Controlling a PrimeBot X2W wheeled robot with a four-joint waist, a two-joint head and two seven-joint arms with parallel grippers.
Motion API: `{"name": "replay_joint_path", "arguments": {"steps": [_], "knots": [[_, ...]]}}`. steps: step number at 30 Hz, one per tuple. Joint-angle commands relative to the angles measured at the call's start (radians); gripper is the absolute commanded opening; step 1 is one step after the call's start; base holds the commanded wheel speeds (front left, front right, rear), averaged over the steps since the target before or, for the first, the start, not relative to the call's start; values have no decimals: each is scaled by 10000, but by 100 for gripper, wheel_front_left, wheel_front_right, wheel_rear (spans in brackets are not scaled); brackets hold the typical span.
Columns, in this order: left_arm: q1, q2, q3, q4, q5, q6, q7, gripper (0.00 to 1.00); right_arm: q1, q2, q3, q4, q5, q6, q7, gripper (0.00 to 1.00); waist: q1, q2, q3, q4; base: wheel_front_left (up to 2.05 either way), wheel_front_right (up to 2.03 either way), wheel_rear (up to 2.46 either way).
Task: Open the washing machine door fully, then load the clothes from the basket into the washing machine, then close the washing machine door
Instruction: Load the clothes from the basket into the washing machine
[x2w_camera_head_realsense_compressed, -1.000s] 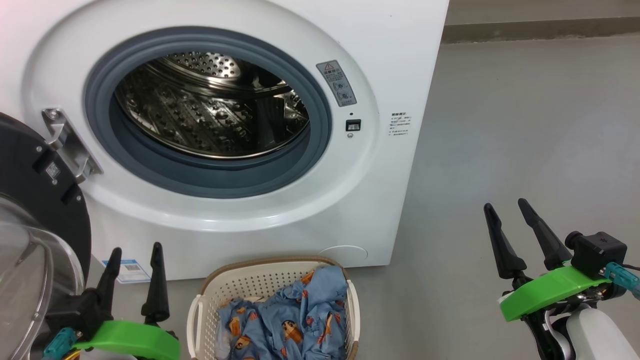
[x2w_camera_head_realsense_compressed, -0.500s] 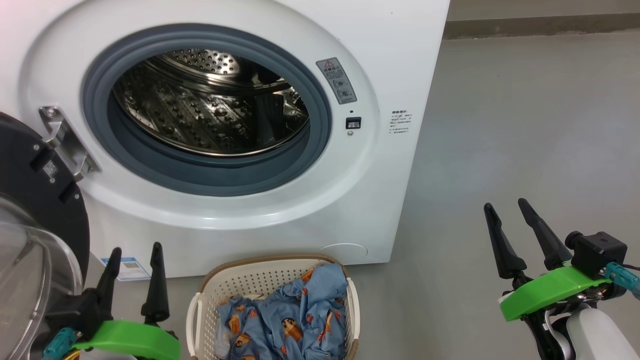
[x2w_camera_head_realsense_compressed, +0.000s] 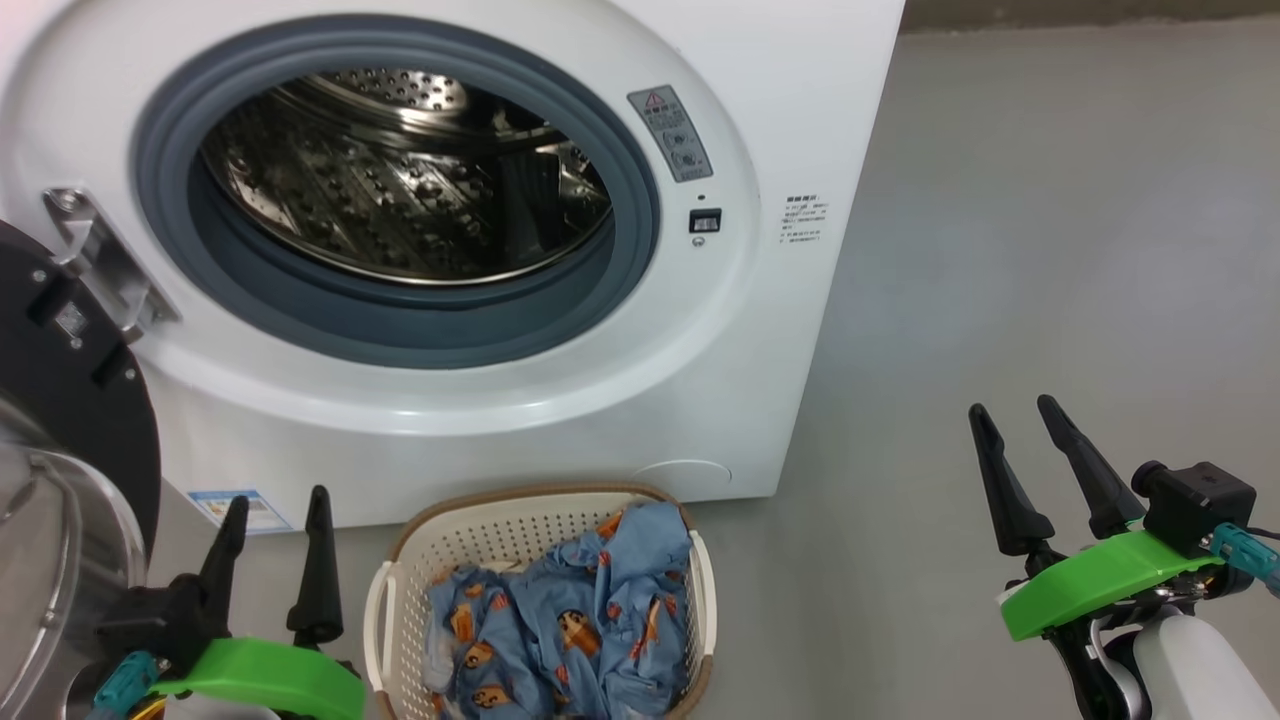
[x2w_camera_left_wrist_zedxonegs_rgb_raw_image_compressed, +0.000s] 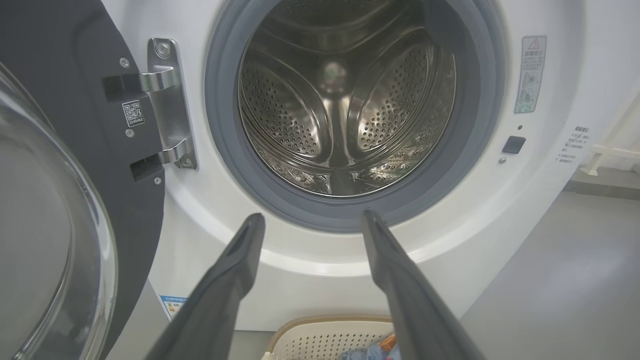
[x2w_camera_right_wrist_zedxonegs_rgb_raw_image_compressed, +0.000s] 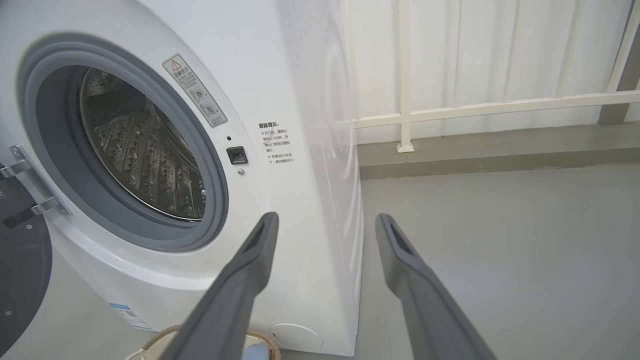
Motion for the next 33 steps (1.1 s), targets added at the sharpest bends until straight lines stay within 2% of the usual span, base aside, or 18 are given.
{"name": "replay_joint_path", "arguments": {"steps": [1,16,33], "knots": [[-520,192,325,-132,-68,-59,-61,100,-149,-13,189,-240,-61,23,-130,100,0,0,175,-39,0,0,0],[-1338,119,-81,590,-194,-383,154,100,-687,108,109,-311,-117,23,-130,100,0,0,1916,-456,0,0,0],[-3070,112,-911,3021,-389,-1225,736,100,-1357,509,-119,-457,-29,23,-130,100,0,0,4002,-1001,0,0,0]]}}
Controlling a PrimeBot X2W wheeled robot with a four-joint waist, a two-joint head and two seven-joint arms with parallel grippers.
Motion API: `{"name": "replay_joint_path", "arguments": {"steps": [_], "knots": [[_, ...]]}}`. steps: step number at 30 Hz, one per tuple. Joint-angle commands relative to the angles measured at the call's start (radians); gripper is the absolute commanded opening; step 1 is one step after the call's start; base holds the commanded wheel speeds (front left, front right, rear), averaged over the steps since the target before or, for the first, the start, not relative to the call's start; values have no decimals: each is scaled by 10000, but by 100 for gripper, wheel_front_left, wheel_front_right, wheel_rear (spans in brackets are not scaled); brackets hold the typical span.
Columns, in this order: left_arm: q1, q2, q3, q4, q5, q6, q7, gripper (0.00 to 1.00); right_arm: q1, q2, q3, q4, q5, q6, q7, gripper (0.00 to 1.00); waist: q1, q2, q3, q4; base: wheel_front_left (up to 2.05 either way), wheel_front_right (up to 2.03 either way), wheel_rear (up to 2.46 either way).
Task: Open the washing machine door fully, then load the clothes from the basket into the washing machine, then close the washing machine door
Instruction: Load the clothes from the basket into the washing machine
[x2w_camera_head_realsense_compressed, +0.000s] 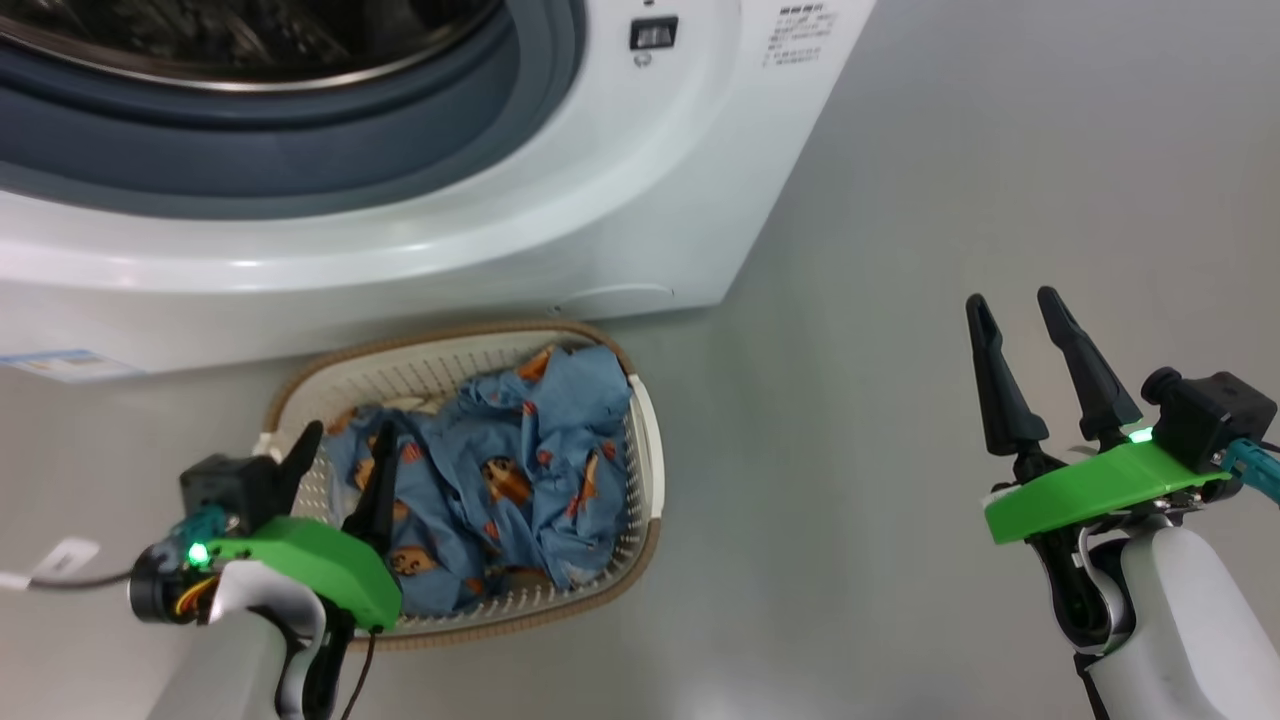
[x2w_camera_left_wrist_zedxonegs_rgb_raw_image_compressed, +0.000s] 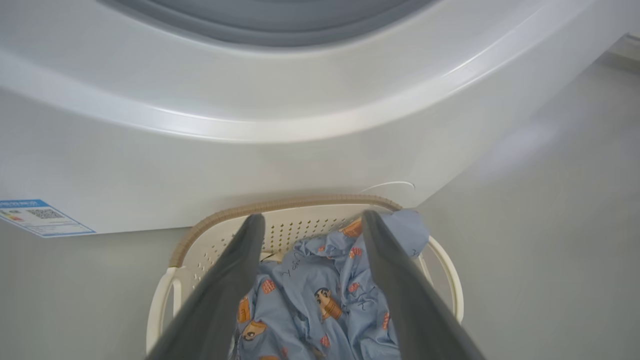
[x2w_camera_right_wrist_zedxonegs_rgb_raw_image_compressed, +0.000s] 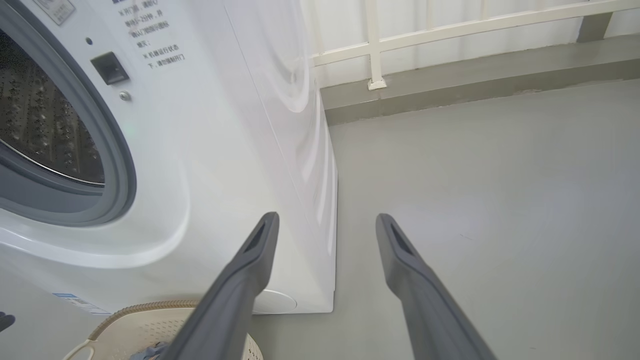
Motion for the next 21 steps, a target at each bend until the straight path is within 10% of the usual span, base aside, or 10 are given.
{"name": "replay_joint_path", "arguments": {"steps": [1,21], "knots": [[-403,299,137,164,-30,-70,129,100,-90,41,157,-259,-13,23,-120,100,0,-1,635,-218,0,0,0],[-3646,366,-3582,3706,-1479,-364,1439,100,-1022,635,233,-719,-51,23,-120,100,0,-1,3102,-1258,0,0,0]]}}
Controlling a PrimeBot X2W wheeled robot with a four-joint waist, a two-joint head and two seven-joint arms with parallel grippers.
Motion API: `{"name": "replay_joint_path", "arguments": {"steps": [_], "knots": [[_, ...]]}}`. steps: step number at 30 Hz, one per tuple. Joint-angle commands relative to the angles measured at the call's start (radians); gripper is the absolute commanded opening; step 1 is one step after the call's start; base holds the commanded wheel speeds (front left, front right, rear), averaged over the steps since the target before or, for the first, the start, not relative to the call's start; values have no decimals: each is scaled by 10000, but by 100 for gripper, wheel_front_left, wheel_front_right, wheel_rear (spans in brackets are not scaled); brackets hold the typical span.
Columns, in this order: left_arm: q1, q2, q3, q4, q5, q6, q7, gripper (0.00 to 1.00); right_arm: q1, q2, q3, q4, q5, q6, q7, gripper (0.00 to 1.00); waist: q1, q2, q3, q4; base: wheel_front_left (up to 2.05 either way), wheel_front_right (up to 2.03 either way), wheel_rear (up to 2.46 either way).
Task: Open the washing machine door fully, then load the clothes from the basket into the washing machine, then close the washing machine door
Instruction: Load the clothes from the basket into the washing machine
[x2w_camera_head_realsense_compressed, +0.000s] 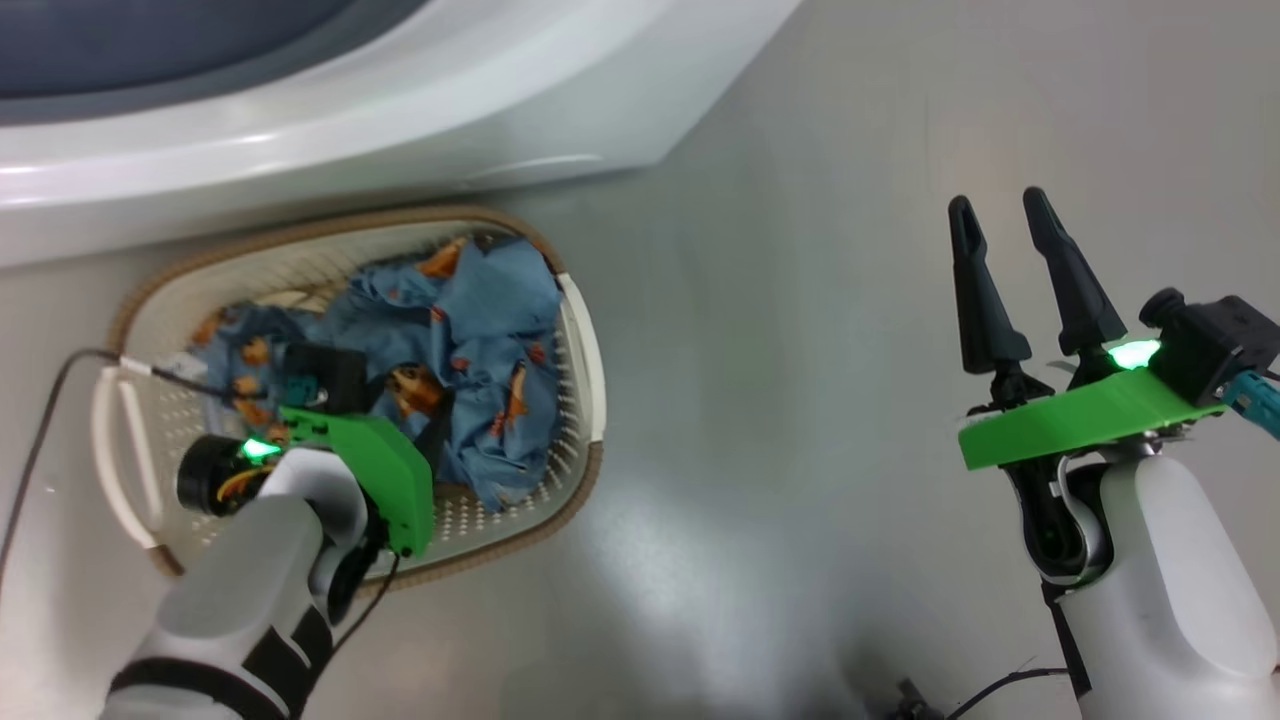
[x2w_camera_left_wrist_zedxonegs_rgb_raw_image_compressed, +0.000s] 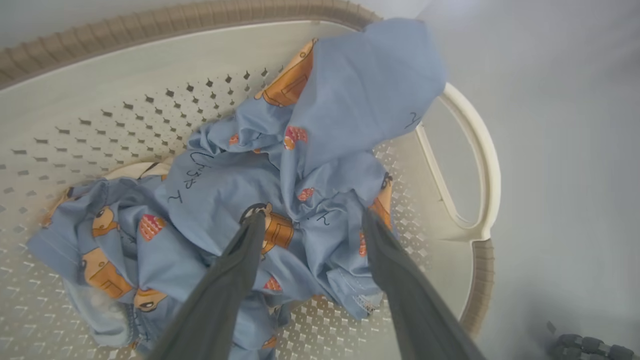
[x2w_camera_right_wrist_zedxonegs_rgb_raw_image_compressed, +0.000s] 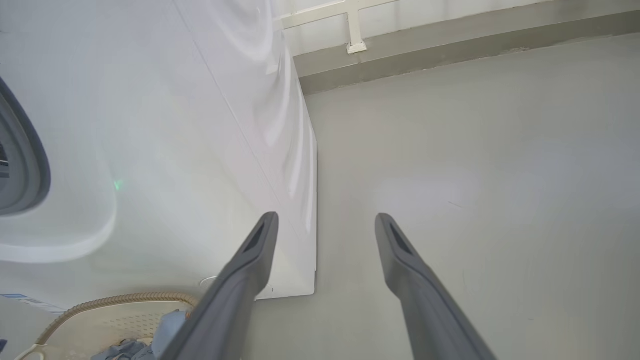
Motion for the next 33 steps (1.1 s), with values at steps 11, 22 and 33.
{"name": "replay_joint_path", "arguments": {"steps": [11,22,33], "knots": [[-1272,886,-1483,655,-1486,-24,814,100,-187,363,361,-397,34,23,-74,100,0,0,1527,-1157,0,0,0],[-2542,1538,-2869,900,-2311,-24,892,100,-314,564,556,-558,166,23,-74,100,0,0,2247,-1763,0,0,0],[-3286,1483,-3419,1891,-2797,-24,211,50,-435,592,807,-614,372,23,-74,100,0,0,2550,-2052,0,0,0]]}}
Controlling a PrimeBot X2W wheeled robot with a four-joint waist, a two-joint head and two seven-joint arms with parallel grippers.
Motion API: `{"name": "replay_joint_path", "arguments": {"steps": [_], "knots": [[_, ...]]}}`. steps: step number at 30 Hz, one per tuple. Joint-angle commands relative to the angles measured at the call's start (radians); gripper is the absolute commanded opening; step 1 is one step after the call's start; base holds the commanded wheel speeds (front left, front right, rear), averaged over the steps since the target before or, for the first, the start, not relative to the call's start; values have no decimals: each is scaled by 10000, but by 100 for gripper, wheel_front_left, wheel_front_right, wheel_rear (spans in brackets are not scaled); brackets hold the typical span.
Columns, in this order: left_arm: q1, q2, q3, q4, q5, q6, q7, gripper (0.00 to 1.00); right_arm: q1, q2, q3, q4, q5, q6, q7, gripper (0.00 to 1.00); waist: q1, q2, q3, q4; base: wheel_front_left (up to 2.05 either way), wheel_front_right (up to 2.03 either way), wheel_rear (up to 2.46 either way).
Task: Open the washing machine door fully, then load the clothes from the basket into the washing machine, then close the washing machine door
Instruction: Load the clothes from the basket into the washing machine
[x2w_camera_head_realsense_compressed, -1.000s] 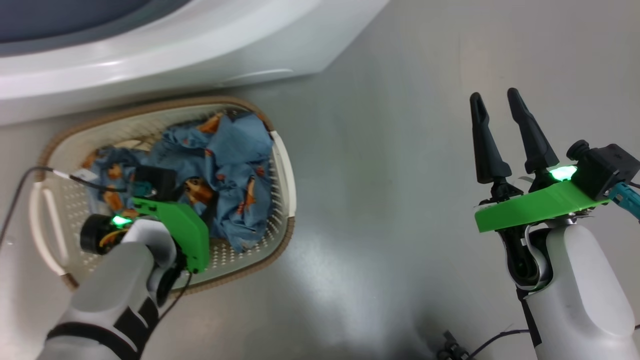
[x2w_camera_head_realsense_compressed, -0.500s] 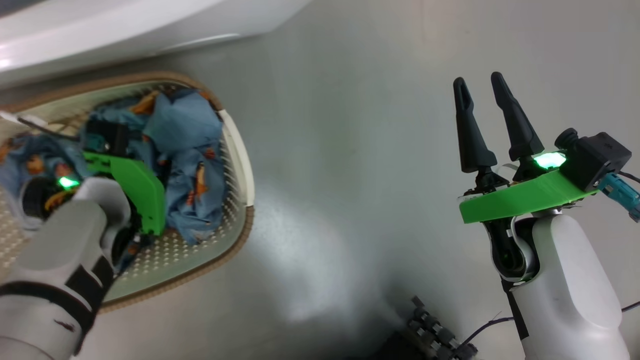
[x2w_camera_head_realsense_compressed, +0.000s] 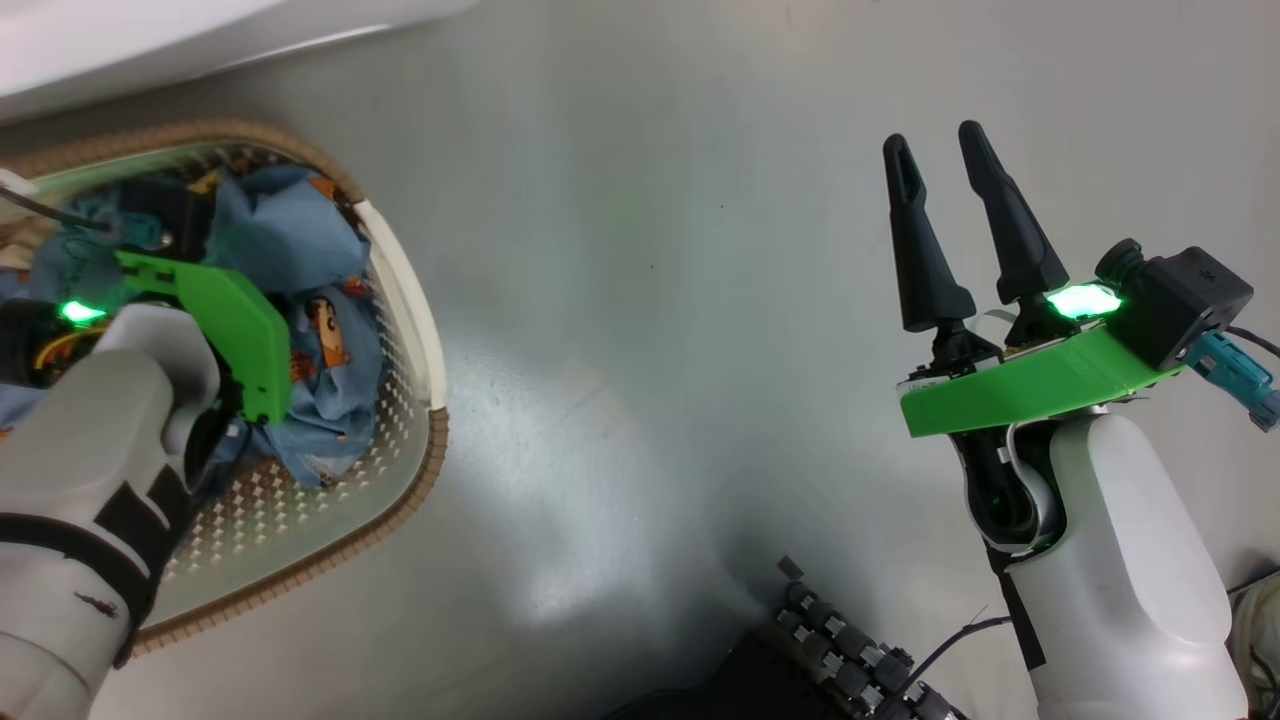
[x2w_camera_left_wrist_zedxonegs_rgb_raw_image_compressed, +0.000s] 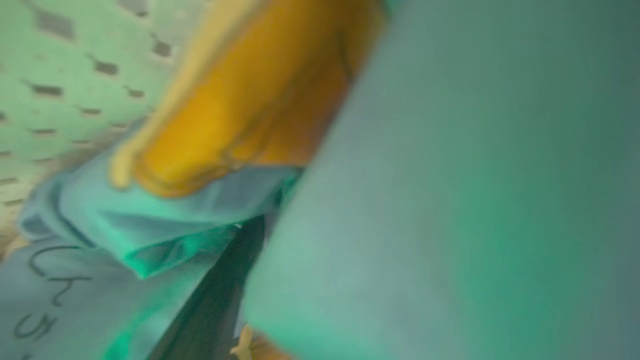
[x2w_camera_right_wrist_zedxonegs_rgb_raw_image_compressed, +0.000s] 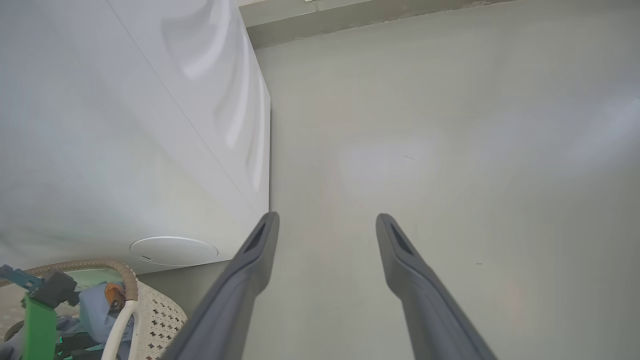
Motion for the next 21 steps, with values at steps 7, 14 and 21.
{"name": "replay_joint_path", "arguments": {"steps": [7,14,21], "knots": [[119,132,-515,-211,-540,-25,31,0,256,7,131,-201,150,21,-48,100,0,0,-48,-35,0,0,0],[313,117,-841,-310,-1211,-25,-305,0,211,8,96,-162,125,21,-48,100,0,0,-530,183,0,0,0],[1010,81,-871,-564,-2112,-25,-1097,0,269,8,-15,-71,-2,21,-48,100,0,0,-1369,443,0,0,0]]}}
